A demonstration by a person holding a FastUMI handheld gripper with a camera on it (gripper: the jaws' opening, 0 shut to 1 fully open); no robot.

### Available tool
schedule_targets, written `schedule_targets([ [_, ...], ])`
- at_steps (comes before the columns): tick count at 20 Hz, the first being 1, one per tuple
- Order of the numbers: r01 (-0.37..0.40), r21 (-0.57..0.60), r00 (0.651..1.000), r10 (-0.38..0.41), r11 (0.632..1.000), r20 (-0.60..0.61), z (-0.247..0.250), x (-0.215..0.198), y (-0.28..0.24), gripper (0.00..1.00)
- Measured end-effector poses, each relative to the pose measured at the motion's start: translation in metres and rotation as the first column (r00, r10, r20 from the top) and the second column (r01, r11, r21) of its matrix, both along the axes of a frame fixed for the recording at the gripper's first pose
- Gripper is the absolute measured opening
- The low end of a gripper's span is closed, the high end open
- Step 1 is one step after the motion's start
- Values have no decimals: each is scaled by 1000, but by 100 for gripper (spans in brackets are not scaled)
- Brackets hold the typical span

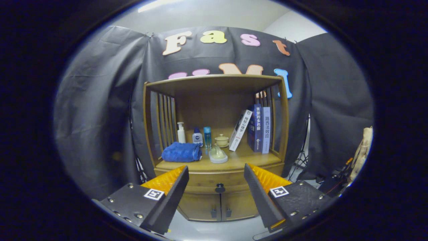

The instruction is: Pull open the drawer, take out the items inside it, and place them on the countertop above the cabinet.

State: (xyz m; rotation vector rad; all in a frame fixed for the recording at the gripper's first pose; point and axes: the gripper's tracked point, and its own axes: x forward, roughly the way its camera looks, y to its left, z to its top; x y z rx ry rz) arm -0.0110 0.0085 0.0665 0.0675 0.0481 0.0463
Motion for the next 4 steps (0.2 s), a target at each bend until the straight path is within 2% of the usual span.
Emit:
schedule_targets([
  [4, 24, -19, 998, -22, 1000, 62, 25, -21, -12, 99],
])
